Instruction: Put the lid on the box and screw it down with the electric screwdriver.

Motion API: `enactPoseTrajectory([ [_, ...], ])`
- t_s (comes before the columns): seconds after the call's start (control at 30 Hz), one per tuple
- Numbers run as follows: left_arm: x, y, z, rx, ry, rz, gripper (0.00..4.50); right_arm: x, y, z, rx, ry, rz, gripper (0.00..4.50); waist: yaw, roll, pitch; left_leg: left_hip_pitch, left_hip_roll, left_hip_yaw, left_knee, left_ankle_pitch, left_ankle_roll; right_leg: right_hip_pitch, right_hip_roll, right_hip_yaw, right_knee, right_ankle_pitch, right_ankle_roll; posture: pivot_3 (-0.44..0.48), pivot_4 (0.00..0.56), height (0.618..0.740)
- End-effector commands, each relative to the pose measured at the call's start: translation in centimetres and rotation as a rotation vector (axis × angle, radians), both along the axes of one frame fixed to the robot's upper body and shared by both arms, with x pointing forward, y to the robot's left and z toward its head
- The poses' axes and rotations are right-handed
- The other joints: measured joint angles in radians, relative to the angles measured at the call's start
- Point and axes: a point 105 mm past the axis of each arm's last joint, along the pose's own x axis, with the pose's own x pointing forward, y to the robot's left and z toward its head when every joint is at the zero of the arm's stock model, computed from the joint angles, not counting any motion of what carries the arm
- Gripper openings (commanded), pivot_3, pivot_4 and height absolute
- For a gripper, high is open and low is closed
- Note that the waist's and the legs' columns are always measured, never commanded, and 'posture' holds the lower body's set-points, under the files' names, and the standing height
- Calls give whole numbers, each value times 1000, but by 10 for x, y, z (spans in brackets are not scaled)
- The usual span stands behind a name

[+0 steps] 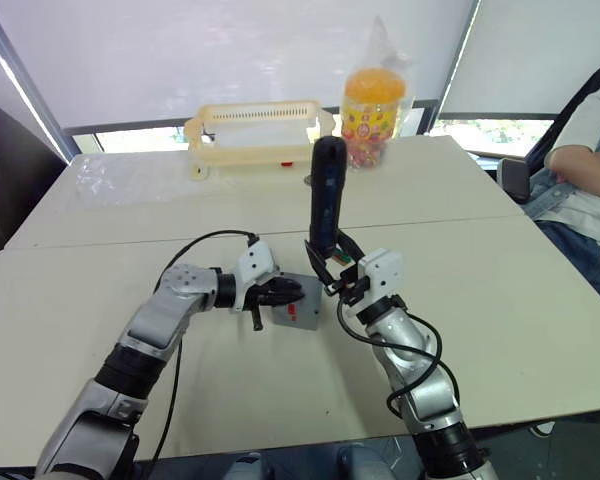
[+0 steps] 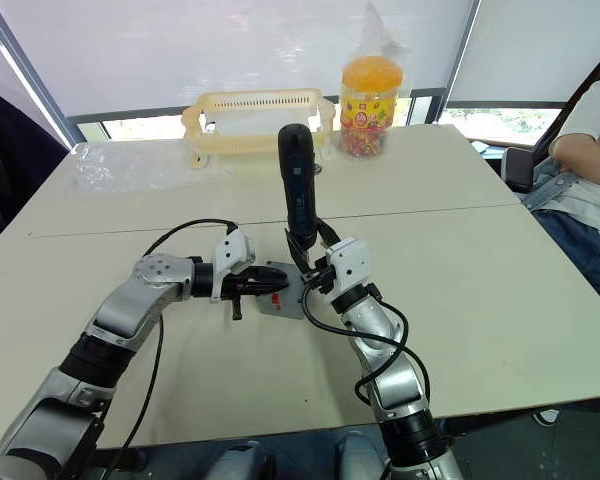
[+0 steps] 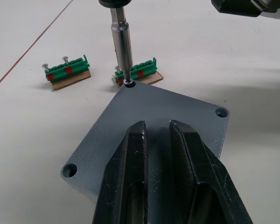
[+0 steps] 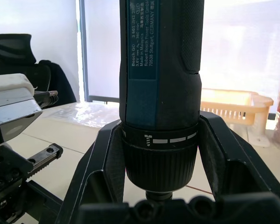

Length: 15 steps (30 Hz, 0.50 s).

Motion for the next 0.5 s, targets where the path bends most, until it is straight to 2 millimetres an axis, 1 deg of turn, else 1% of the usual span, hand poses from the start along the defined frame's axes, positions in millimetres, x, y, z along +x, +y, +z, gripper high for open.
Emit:
enactPoseTrajectory([
  [0.03,-4,3,-15,39,39,7,777,3,0,-14,-9,54,-6,1807,0,0,-1,0,0,0,0,0,0,0,0,0,0,0,0,0,150,740],
  [0.5,-6,4,-18,45,44,17,777,2,2,-40,-29,159,-9,1807,0,0,-15,2,1,-1,-2,0,1,2,0,0,-2,0,0,0,150,740],
])
